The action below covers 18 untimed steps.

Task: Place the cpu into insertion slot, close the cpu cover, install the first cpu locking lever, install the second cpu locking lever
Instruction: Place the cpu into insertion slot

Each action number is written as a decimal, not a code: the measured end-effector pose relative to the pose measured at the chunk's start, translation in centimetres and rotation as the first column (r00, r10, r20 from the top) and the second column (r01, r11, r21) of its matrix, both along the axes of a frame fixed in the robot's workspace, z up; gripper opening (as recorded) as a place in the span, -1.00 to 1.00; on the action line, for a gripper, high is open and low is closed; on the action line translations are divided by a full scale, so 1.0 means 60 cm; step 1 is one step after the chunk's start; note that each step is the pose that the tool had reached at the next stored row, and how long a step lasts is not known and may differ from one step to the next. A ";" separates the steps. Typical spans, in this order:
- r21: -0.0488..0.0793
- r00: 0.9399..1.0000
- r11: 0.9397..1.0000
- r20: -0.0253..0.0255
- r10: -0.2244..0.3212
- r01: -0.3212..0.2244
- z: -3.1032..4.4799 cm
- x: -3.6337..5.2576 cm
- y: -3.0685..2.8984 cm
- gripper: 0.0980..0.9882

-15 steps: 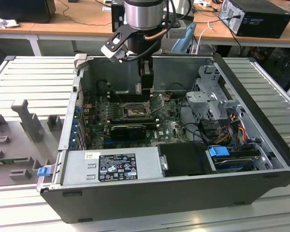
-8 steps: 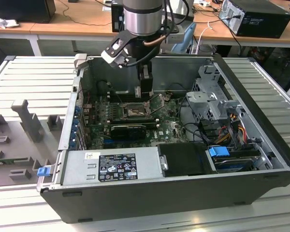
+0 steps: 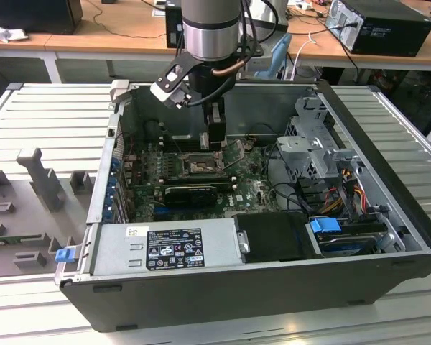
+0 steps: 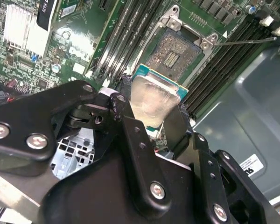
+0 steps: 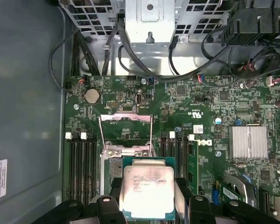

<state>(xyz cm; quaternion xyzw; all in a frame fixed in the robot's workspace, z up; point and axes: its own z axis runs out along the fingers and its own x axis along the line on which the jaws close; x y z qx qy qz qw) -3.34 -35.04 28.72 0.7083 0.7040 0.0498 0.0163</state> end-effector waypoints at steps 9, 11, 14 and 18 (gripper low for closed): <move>0.002 1.000 1.000 0.000 0.000 0.000 -0.014 0.000 0.0000 -0.05; 0.002 1.000 1.000 0.000 0.000 0.000 -0.015 0.000 0.0000 -0.05; 0.002 1.000 1.000 0.001 0.000 0.000 -0.019 0.000 0.0000 -0.05; 0.003 1.000 1.000 0.000 0.004 -0.004 -0.035 -0.001 0.0038 -0.05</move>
